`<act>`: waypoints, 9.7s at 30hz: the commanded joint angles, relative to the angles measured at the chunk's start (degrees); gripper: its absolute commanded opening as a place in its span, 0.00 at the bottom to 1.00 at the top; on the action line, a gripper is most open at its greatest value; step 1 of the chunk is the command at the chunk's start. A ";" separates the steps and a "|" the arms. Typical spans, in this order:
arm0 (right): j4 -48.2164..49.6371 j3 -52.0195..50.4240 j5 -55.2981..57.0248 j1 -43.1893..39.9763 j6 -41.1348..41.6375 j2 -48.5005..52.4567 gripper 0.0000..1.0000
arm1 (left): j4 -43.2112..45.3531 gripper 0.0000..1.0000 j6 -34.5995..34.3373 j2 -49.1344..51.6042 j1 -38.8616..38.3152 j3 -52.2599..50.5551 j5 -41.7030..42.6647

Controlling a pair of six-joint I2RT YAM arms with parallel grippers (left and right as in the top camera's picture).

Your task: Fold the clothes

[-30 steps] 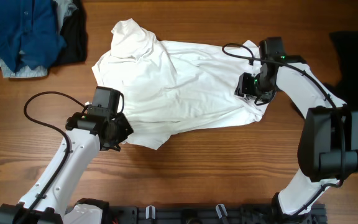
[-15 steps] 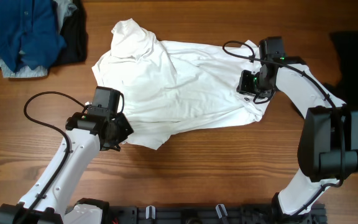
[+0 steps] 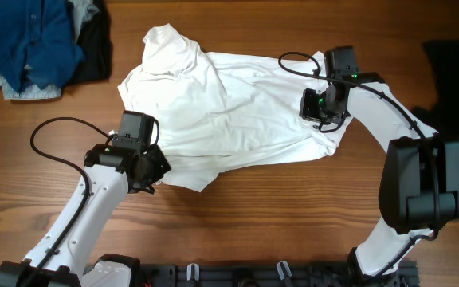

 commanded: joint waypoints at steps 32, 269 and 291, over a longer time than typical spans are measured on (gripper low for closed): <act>-24.98 14.14 2.91 -16.39 -0.50 -18.14 0.04 | -15.50 0.04 14.03 -0.48 12.70 30.60 -2.91; -7.58 38.23 18.21 -15.87 -7.87 11.61 0.85 | -11.96 0.93 23.39 30.75 6.67 48.98 0.13; -15.26 37.13 13.03 -18.71 -4.70 20.55 0.53 | -10.54 0.96 23.43 37.42 6.69 48.98 0.13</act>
